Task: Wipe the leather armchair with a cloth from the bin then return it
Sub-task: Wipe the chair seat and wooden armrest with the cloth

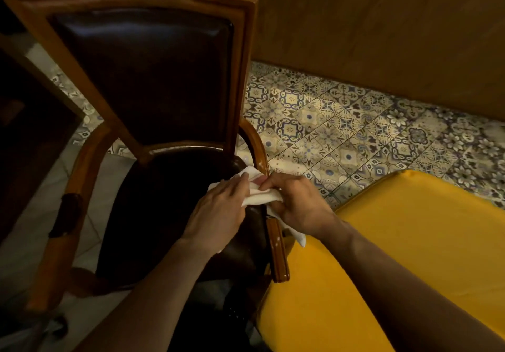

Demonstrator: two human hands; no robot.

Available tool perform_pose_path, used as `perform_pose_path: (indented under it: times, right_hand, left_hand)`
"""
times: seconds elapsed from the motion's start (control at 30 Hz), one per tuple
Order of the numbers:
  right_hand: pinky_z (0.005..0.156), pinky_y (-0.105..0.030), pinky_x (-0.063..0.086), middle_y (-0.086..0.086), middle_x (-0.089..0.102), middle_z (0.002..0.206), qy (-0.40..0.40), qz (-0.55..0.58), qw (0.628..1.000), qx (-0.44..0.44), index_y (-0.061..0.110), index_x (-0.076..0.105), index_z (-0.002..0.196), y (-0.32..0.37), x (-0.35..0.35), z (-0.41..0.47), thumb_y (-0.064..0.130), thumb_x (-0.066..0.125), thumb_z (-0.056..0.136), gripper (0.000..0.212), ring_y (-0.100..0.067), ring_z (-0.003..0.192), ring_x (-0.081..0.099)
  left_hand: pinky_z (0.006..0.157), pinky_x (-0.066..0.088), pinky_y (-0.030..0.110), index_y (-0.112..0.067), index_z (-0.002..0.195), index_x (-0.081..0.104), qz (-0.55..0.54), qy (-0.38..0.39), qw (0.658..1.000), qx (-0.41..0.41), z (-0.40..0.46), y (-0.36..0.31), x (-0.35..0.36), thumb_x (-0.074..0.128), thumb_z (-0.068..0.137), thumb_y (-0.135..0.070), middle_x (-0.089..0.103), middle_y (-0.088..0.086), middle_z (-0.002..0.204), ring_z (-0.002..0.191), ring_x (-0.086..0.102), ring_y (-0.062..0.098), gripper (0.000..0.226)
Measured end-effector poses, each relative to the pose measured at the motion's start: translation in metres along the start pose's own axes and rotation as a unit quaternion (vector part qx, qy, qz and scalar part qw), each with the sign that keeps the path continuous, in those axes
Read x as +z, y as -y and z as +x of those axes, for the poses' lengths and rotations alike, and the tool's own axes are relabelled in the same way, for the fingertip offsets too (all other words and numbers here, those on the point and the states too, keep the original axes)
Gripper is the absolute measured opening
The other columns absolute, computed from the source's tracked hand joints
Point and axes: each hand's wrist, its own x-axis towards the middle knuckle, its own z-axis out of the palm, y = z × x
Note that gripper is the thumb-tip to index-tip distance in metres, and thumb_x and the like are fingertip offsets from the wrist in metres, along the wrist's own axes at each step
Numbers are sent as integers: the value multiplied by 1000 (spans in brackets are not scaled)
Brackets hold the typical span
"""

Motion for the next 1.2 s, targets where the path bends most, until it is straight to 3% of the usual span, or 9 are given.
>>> perform_pose_path:
  times: [0.17, 0.3, 0.4, 0.53, 0.6, 0.77, 0.87, 0.97, 1.2]
  right_hand:
    - [82, -41, 54, 3, 66, 126, 33, -93, 995, 26, 30, 59, 130, -37, -1, -11, 52, 53, 92, 44, -23, 105, 65]
    - [97, -44, 50, -2, 54, 149, 26, -124, 992, 18, 27, 52, 145, -67, 3, -9, 38, 35, 99, 51, -27, 129, 55]
    - [109, -46, 44, 1, 38, 161, 61, -167, 984, 0, 28, 40, 154, -82, 14, 8, 33, 30, 91, 64, -25, 142, 42]
    - [122, -42, 26, 7, 9, 169, 158, -284, 942, -84, 30, 14, 161, -114, 40, 34, 23, 49, 93, 76, -17, 155, 8]
    - [123, -39, 19, 8, 2, 169, 180, -332, 918, -122, 29, 6, 161, -129, 53, 43, 21, 57, 95, 84, -15, 155, -3]
    - [123, -44, 21, 2, 8, 169, 179, -337, 901, -205, 22, 16, 161, -151, 74, 56, 27, 57, 96, 77, -22, 156, 1]
    - [122, -42, 23, -1, 5, 170, 165, -351, 892, -232, 18, 11, 161, -162, 77, 56, 15, 57, 93, 82, -22, 156, 0]
    - [121, -42, 25, -3, 8, 170, 149, -348, 891, -251, 16, 12, 161, -171, 79, 52, 15, 57, 96, 80, -23, 156, 3]
    - [120, -42, 26, -2, 5, 170, 139, -350, 891, -253, 17, 8, 161, -176, 85, 49, 15, 53, 96, 79, -22, 156, -2]
  left_hand:
    - [94, 53, 31, -14, 145, 42, -30, -6, 999, -24, -17, 1, 27, 64, 94, -20, 66, 8, 131, 117, 64, 21, 56]
    - [111, 44, 44, -12, 149, 37, -23, 7, 999, -24, -31, 0, 61, 68, 90, -20, 51, 10, 150, 138, 49, 27, 67]
    - [117, 37, 49, -9, 140, 44, -18, 19, 999, 18, -36, -2, 89, 68, 88, -17, 41, 8, 157, 146, 36, 27, 58]
    - [119, 27, 47, -5, 136, 49, 3, 3, 997, 82, -36, -3, 123, 68, 84, -19, 45, 13, 154, 148, 24, 22, 57]
    - [124, 19, 42, -8, 128, 48, -2, 19, 992, 127, -35, -1, 139, 56, 89, -22, 31, 12, 162, 154, 12, 21, 42]
    - [124, 20, 45, -11, 121, 46, -22, 91, 979, 181, -29, 7, 169, 57, 90, -25, 5, 8, 169, 156, -3, 18, 36]
    - [122, 23, 47, -12, 139, 39, -69, 111, 976, 173, -25, 8, 179, 56, 90, -23, 5, 3, 170, 155, -3, 15, 53]
    - [123, 19, 48, -20, 160, 11, -57, 126, 975, 173, -23, 6, 186, 57, 94, -31, -1, -2, 170, 155, -5, 13, 81]
    - [124, 15, 48, -26, 160, 7, -32, 138, 974, 178, -28, 4, 193, 47, 101, -38, -2, -5, 170, 154, -9, 12, 73]
